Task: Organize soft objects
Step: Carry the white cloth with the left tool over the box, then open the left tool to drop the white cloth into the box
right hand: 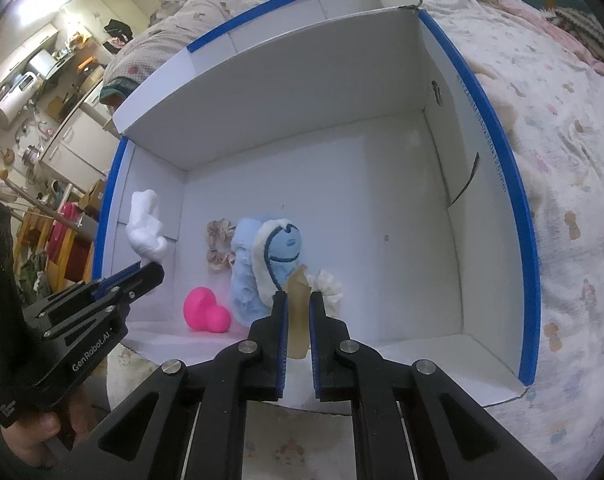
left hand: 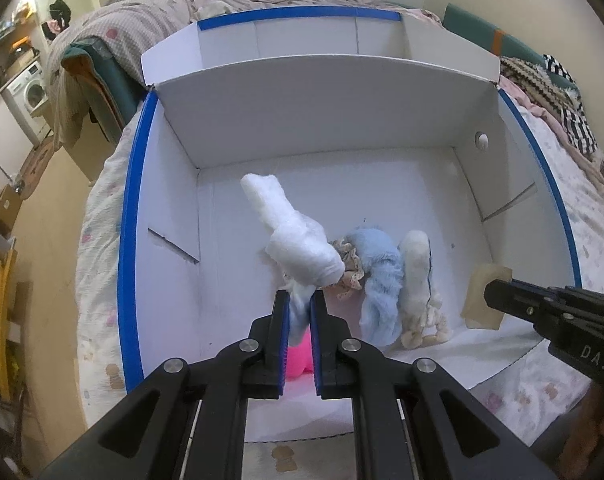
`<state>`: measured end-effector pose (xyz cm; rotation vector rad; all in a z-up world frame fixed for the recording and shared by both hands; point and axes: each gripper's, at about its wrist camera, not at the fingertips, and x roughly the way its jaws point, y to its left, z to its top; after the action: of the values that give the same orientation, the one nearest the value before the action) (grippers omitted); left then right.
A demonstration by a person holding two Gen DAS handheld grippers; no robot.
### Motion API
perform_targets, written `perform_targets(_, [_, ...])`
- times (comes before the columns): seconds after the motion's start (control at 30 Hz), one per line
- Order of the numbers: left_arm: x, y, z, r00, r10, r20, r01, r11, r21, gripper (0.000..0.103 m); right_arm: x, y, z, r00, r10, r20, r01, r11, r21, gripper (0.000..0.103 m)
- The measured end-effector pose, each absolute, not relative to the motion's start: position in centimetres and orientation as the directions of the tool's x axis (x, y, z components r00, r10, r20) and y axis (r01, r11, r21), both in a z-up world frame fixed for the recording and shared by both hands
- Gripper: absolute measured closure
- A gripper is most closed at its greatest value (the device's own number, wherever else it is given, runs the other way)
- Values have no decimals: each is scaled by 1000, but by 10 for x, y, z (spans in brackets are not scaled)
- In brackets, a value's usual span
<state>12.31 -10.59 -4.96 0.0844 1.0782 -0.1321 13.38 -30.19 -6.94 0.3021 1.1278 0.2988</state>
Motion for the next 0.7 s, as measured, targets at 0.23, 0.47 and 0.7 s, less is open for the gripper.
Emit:
perform_targets(0.23, [121,-104,-50,464,-63,-884,139,990,2,94,133,-302,-66,412,399,-819,-86,912,401,91])
perform_targets(0.47, [119,-104,-49,454,-62,-889,144,990,5,90,135,-303,-67,416,411,-811,-69,904,423,84])
perform_targets(0.7, [120,-102,-49,443,-59,-894,129,992,-1,77,135,-304,-67,418,416,-807,-61,900,432,83])
